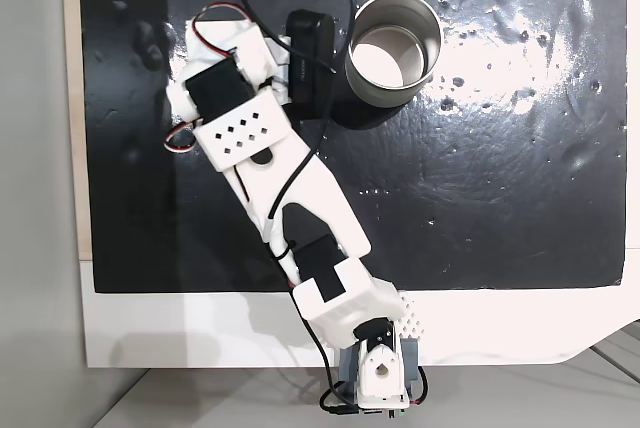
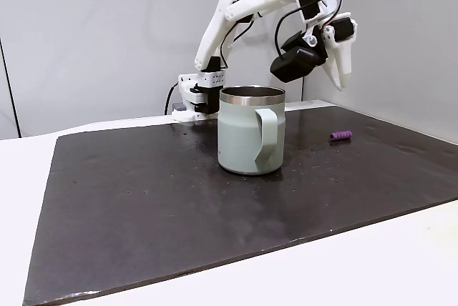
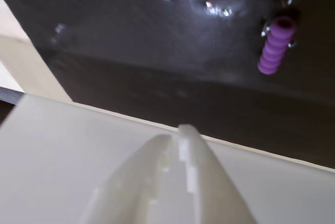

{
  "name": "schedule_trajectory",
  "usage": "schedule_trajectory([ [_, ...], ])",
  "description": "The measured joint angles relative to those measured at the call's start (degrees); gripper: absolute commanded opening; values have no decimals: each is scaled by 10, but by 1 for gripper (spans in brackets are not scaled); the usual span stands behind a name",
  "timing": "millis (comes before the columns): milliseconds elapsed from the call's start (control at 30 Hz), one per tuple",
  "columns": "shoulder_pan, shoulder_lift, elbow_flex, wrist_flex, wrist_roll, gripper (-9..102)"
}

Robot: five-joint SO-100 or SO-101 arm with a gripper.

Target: Grasp a pengrip and put it in the cup.

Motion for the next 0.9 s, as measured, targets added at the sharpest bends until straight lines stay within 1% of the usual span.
schedule_trajectory([
  [67,-19,-12,0,0,0,1],
  [233,-35,-44,0,2,0,23],
  [333,-45,-55,0,14,13,28],
  [600,-70,-72,-1,17,32,29],
  [900,-76,-121,-1,17,40,26],
])
